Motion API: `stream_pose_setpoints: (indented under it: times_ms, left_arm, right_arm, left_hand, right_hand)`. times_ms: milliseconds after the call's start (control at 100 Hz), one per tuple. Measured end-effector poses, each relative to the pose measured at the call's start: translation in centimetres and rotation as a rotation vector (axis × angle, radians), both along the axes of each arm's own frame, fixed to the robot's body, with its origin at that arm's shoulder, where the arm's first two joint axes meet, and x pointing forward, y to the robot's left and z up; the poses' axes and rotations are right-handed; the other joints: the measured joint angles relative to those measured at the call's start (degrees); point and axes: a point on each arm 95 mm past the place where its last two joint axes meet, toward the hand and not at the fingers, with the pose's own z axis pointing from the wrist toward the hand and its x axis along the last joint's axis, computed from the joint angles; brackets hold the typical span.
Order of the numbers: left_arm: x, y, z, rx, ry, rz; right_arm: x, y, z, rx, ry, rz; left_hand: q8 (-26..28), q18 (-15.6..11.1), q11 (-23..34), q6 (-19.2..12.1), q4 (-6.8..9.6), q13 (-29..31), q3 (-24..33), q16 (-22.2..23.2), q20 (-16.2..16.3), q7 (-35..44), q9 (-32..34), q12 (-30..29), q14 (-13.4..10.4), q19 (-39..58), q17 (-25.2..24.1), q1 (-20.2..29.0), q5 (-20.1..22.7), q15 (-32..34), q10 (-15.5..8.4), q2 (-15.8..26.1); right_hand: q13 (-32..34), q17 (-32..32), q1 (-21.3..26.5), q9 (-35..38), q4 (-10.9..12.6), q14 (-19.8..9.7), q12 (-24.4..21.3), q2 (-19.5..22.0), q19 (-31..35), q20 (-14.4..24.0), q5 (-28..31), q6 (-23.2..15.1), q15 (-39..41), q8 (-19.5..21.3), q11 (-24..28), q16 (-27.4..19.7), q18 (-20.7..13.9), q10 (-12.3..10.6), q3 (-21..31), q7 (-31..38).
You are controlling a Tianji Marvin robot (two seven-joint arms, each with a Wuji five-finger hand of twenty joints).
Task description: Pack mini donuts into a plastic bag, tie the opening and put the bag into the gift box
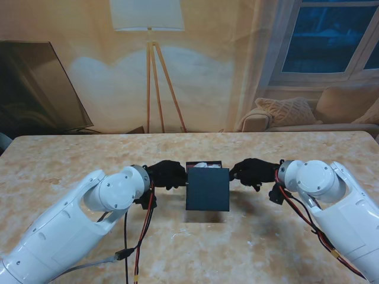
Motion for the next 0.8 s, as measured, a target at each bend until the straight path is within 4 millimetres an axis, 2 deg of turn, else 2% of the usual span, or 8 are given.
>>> stream_pose_setpoints:
  times_ms: [480, 800]
  left_arm:
    - [2.7, -0.9, 0.7, 0.057, 0.007, 0.034]
    - [4.0, -1.3, 0.8, 0.078, 0.017, 0.068]
  right_arm:
    - [2.8, -0.2, 1.4, 0.011, 0.033, -0.045]
    - [4.2, 0.0, 1.3, 0.018, 0.072, -0.07]
  left_hand:
    - [-0.32, 0.0, 0.01, -0.37, 0.0, 0.0, -0.05, 0.0, 0.0, -0.47, 0.0, 0.0, 0.0, 0.0, -0.01, 0.0, -0.04, -0.01, -0.22, 0.08]
    - [-0.32, 0.0, 0.04, -0.53, 0.0, 0.0, -0.1, -0.01, 0.0, -0.48, 0.0, 0.0, 0.0, 0.0, -0.02, 0.0, -0.06, -0.01, -0.3, 0.1]
  right_hand:
    - [-0.07, -0.61, 0.02, 0.0, 0.0, 0.18, -0.06, 0.0, 0.01, -0.02, -0.46, 0.0, -0.09, 0.0, 0.0, 0.0, 0.44, 0.0, -0.28, 0.0]
    - [-0.14, -0.85, 0.04, 0.0, 0.0, 0.21, -0.07, 0.0, 0.01, -0.02, -0.99, 0.0, -0.13, 0.0, -0.01, 0.0, 0.45, 0.0, -0.34, 0.01]
